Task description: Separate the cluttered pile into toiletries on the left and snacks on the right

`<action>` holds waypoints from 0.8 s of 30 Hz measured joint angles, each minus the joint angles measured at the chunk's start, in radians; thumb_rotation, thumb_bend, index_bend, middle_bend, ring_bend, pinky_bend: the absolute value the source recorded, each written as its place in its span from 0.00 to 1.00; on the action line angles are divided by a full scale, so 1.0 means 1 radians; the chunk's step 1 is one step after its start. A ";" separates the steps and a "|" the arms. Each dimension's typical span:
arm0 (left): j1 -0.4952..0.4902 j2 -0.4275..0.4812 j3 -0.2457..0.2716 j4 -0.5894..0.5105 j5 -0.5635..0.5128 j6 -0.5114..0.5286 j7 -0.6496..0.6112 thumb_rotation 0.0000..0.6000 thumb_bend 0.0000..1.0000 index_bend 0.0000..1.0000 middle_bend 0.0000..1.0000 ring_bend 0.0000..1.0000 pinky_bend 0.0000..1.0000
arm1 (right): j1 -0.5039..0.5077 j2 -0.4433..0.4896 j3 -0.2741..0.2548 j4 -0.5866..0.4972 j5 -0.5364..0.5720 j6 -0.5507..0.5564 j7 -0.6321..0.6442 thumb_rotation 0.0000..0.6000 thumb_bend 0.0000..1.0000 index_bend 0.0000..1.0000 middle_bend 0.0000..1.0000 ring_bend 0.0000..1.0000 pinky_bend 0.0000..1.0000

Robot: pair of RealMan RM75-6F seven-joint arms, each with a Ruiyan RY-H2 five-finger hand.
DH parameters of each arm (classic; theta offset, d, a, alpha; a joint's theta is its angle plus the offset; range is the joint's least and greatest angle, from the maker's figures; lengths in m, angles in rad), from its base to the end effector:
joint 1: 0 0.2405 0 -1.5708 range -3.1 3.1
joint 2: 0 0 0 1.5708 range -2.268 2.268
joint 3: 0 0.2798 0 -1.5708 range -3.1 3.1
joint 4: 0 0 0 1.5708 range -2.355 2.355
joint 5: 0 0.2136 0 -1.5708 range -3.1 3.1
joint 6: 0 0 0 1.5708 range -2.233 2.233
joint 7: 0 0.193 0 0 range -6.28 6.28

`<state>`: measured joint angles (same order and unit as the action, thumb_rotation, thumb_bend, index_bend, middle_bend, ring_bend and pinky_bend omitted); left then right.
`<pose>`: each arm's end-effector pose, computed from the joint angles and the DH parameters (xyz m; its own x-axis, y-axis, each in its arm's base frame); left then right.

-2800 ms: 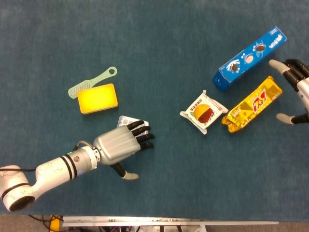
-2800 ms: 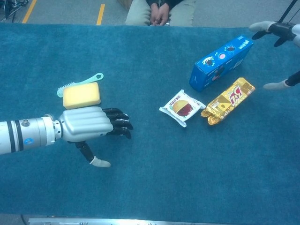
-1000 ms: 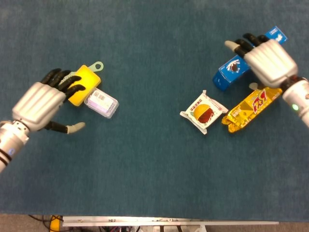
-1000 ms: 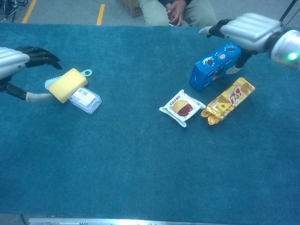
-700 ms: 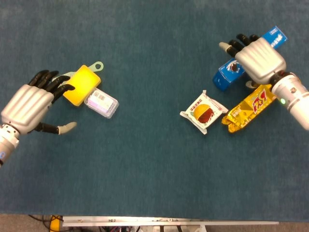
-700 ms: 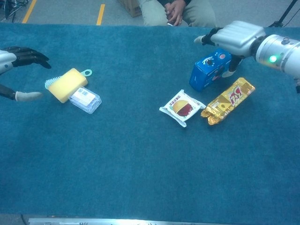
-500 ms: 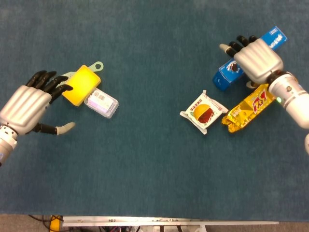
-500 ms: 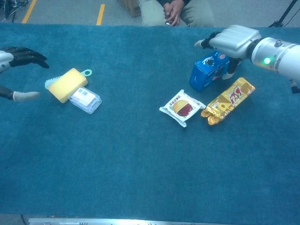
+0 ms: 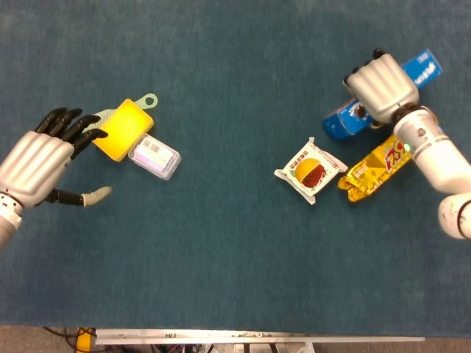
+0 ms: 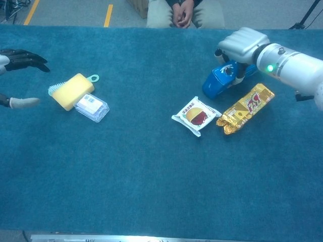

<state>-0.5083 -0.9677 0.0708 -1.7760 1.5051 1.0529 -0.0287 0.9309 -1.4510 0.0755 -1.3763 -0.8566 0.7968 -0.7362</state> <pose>-0.2496 0.3054 0.1094 0.4941 0.3542 0.7939 0.8544 -0.3665 -0.3683 -0.1779 -0.4541 -0.0208 0.8330 -0.2074 0.5129 -0.5480 -0.4371 0.7132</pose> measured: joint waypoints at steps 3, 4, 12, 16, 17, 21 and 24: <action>0.006 0.003 -0.001 -0.001 0.005 0.002 -0.003 0.41 0.18 0.17 0.09 0.02 0.04 | 0.005 -0.014 0.008 -0.010 -0.005 0.025 0.000 1.00 0.00 0.54 0.52 0.56 0.30; 0.007 0.003 -0.001 -0.001 0.007 0.003 -0.004 0.41 0.18 0.17 0.09 0.02 0.04 | 0.006 -0.017 0.011 -0.012 -0.006 0.031 0.002 1.00 0.00 0.54 0.52 0.56 0.30; 0.024 0.012 0.003 -0.003 0.014 0.002 -0.005 0.41 0.18 0.17 0.08 0.02 0.04 | 0.035 -0.046 0.046 -0.046 0.038 0.042 0.008 1.00 0.00 0.54 0.52 0.55 0.31; 0.032 0.016 0.007 -0.002 0.022 0.004 -0.008 0.41 0.18 0.17 0.08 0.02 0.04 | 0.054 -0.061 0.056 -0.062 0.080 0.042 -0.005 1.00 0.00 0.54 0.51 0.53 0.31; 0.036 0.018 0.008 -0.002 0.024 0.005 -0.009 0.41 0.18 0.17 0.08 0.02 0.04 | 0.059 -0.064 0.059 -0.067 0.093 0.042 -0.009 1.00 0.00 0.54 0.51 0.52 0.32; 0.045 0.022 0.008 0.004 0.027 0.011 -0.017 0.41 0.18 0.17 0.08 0.02 0.04 | 0.092 -0.084 0.070 -0.089 0.151 0.046 -0.034 1.00 0.00 0.54 0.50 0.51 0.32; 0.050 0.025 0.008 0.009 0.031 0.014 -0.025 0.41 0.18 0.17 0.08 0.02 0.04 | 0.115 -0.100 0.081 -0.103 0.181 0.055 -0.044 1.00 0.00 0.54 0.49 0.50 0.32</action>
<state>-0.4582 -0.9425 0.0792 -1.7673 1.5364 1.0666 -0.0534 1.0461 -1.5505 0.1561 -1.4792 -0.6758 0.8521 -0.7805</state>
